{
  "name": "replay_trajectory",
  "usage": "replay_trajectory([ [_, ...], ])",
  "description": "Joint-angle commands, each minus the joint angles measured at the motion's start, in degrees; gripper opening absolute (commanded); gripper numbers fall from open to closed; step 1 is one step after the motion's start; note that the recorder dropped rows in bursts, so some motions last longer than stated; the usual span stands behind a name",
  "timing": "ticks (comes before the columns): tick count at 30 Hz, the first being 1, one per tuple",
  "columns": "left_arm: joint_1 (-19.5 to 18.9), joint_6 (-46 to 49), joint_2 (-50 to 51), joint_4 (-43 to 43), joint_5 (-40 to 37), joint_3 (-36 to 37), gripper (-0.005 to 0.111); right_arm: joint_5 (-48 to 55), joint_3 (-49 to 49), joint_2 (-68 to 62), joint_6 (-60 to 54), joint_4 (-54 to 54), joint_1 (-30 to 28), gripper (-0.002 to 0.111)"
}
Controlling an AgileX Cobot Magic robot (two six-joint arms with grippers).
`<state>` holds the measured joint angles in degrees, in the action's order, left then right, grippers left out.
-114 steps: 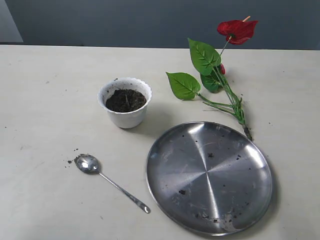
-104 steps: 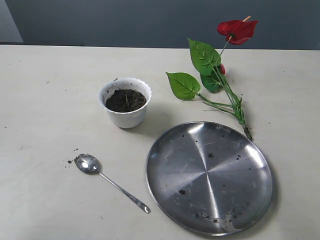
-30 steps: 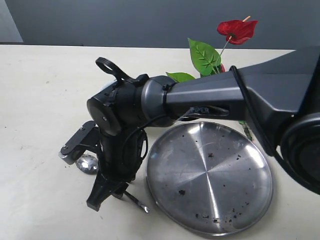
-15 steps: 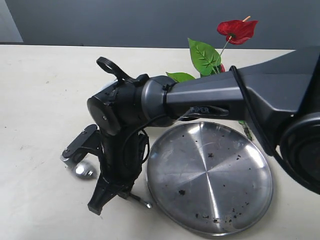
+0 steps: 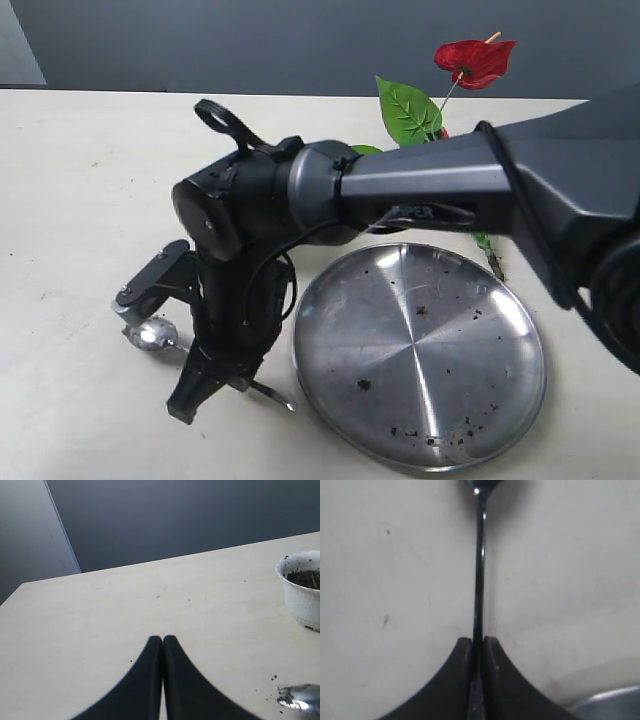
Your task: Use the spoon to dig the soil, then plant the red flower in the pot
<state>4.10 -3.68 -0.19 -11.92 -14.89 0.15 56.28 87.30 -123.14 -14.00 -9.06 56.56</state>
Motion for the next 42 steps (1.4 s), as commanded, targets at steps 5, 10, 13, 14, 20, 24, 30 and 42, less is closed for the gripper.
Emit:
replay_trajectory([
  [5, 0.1, -0.2, 0.2, 0.3, 0.4, -0.2, 0.001, 2.7, 9.0, 7.6, -0.3, 13.0, 0.1, -0.001],
  [10, 0.1, -0.2, 0.2, 0.3, 0.4, -0.2, 0.001, 11.1, 13.5, 7.6, -0.3, 37.8, 0.1, -0.001],
  [13, 0.1, -0.2, 0.2, 0.3, 0.4, -0.2, 0.001, 13.7, 13.5, 7.6, -0.5, 52.8, -0.2, -0.001],
  [14, 0.1, -0.2, 0.2, 0.3, 0.4, -0.2, 0.001, 13.7, 13.5, 7.6, -0.8, 56.3, -0.6, -0.001],
  [20, 0.1, -0.2, 0.2, 0.3, 0.4, -0.2, 0.001, 13.7, 13.5, 7.6, -16.4, 61.6, -2.1, -0.001],
  [24, 0.1, -0.2, 0.2, 0.3, 0.4, -0.2, 0.001, 13.7, 13.5, 7.5, -30.0, 61.6, -2.2, -0.001],
  [30, 0.1, -0.2, 0.2, 0.3, 0.4, -0.2, 0.001, 10.7, 13.5, 6.7, -34.9, 66.6, -2.2, -0.001],
  [42, 0.1, -0.2, 0.2, 0.3, 0.4, -0.2, 0.001, 8.6, 13.5, -5.9, -34.8, 74.0, -2.6, -0.001],
])
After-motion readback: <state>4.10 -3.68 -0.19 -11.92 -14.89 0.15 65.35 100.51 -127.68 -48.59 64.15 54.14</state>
